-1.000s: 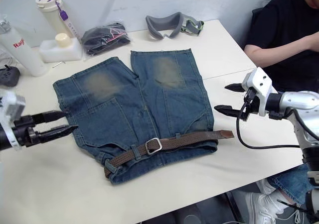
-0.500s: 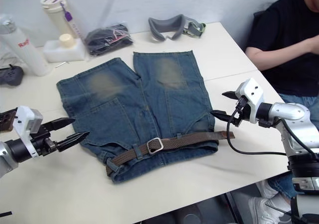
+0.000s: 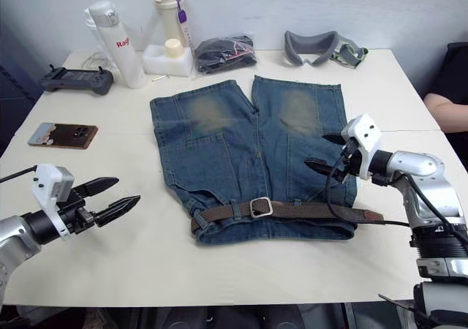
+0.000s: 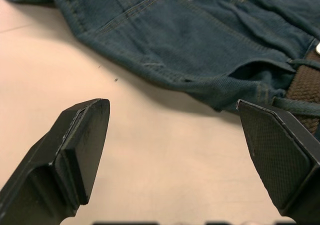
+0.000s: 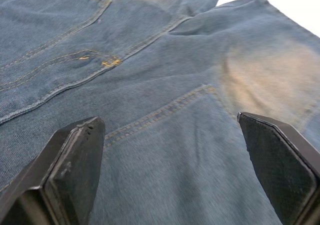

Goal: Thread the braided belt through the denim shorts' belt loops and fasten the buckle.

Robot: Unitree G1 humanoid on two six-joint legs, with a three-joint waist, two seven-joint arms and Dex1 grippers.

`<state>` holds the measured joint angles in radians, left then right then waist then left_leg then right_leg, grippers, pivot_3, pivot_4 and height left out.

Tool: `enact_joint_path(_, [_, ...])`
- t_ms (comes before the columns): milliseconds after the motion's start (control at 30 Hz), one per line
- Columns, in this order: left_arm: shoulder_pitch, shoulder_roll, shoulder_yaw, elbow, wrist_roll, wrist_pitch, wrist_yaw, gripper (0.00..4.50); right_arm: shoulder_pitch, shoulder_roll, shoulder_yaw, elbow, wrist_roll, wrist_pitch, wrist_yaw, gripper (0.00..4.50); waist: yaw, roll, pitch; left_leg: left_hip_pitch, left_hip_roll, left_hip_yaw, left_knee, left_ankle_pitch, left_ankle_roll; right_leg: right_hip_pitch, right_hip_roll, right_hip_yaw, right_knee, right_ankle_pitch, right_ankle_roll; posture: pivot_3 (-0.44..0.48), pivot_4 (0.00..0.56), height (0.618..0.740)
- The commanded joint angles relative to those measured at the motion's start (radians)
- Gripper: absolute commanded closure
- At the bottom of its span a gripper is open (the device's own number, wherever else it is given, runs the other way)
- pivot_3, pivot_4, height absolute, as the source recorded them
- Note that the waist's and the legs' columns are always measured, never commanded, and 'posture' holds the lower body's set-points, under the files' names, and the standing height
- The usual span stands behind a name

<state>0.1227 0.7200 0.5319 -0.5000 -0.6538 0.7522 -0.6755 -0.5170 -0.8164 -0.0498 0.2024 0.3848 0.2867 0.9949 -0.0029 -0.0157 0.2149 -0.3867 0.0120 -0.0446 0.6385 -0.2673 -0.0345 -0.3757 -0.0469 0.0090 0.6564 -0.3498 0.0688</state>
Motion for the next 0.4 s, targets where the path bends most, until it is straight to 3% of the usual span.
enact_joint_path(33, [-0.004, -0.005, 0.005, -0.027, -0.014, -0.022, 0.010, 0.08, -0.006, -0.006, -0.036, -0.021, 0.002, 0.006, 0.005, 0.00, -0.004, 0.000, 0.000, 0.000, 0.000, 0.000, 0.000, 0.000, 0.000, 0.000, 0.000, 0.000, 0.000, 0.000, 0.000, 0.000, 0.150, 0.740])
enact_joint_path(400, [-0.006, -0.019, 0.006, -0.011, -0.014, -0.047, 0.018, 0.08, -0.009, 0.012, -0.036, -0.034, 0.005, 0.012, 0.005, 0.00, -0.007, 0.000, 0.000, 0.000, 0.002, 0.002, -0.006, 0.000, 0.000, -0.002, 0.002, 0.001, -0.003, 0.000, 0.000, 0.000, 0.150, 0.740])
